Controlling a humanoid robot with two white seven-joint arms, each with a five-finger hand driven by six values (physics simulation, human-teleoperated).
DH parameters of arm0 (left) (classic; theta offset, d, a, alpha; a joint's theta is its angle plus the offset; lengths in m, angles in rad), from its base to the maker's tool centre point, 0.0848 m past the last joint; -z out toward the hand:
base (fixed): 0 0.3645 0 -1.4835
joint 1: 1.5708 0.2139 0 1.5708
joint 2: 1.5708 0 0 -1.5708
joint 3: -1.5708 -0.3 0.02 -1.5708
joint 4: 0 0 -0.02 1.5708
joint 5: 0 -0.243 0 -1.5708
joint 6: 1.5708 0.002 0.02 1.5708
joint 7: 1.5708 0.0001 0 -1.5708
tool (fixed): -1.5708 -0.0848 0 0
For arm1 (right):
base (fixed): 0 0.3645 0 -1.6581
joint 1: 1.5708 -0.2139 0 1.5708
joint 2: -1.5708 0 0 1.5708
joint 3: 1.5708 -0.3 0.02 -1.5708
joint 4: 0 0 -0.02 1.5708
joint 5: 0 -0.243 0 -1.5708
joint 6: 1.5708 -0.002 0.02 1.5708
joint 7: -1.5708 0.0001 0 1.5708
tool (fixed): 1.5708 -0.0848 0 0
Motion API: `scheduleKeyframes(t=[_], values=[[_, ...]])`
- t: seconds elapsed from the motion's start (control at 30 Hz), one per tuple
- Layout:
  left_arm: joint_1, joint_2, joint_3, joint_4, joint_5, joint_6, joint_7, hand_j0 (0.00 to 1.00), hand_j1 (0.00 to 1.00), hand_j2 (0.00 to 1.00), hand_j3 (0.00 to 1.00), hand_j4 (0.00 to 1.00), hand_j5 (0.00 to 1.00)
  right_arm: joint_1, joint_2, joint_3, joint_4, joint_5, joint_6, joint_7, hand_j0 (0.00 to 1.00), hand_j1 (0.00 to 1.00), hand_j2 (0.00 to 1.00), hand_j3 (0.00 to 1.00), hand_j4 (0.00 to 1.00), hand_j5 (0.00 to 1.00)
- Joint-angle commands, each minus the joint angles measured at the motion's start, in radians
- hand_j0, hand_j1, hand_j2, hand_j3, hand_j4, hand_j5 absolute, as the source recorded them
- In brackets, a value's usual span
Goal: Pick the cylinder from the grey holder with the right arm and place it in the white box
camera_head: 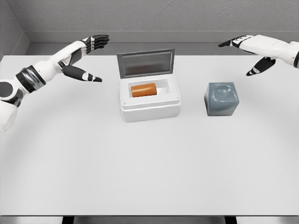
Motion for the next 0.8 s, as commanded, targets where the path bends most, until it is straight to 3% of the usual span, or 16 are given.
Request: scheduleKeyframes(t=[0.0, 0.17, 0.4, 0.6, 0.77], values=[[0.000, -0.024, 0.004, -0.001, 0.030, 0.002, -0.013, 1.00, 1.00, 1.00, 1.00, 1.00, 1.00, 0.000, 0.000, -0.002, 0.004, -0.006, 0.003, -0.001, 1.00, 1.00, 1.00, 1.00, 1.00, 1.00], [0.002, -0.064, -0.003, -0.008, 0.027, 0.002, -0.013, 1.00, 1.00, 1.00, 1.00, 1.00, 1.00, 0.002, 0.000, 0.001, 0.004, -0.006, 0.003, -0.001, 1.00, 1.00, 1.00, 1.00, 1.00, 1.00], [0.018, -0.053, -0.003, -0.056, 0.025, 0.002, -0.013, 1.00, 1.00, 1.00, 1.00, 1.00, 1.00, 0.002, 0.000, 0.001, 0.004, -0.006, 0.003, -0.001, 1.00, 1.00, 1.00, 1.00, 1.00, 1.00], [0.034, -0.032, -0.003, -0.125, 0.027, 0.002, -0.013, 1.00, 1.00, 1.00, 1.00, 1.00, 1.00, 0.002, 0.000, 0.001, 0.004, -0.006, 0.003, -0.001, 1.00, 1.00, 1.00, 1.00, 1.00, 1.00], [0.063, 0.021, -0.003, -0.235, 0.032, 0.002, -0.013, 1.00, 1.00, 1.00, 1.00, 1.00, 1.00, 0.002, 0.000, 0.001, 0.004, -0.005, 0.003, -0.001, 1.00, 1.00, 1.00, 1.00, 1.00, 1.00]])
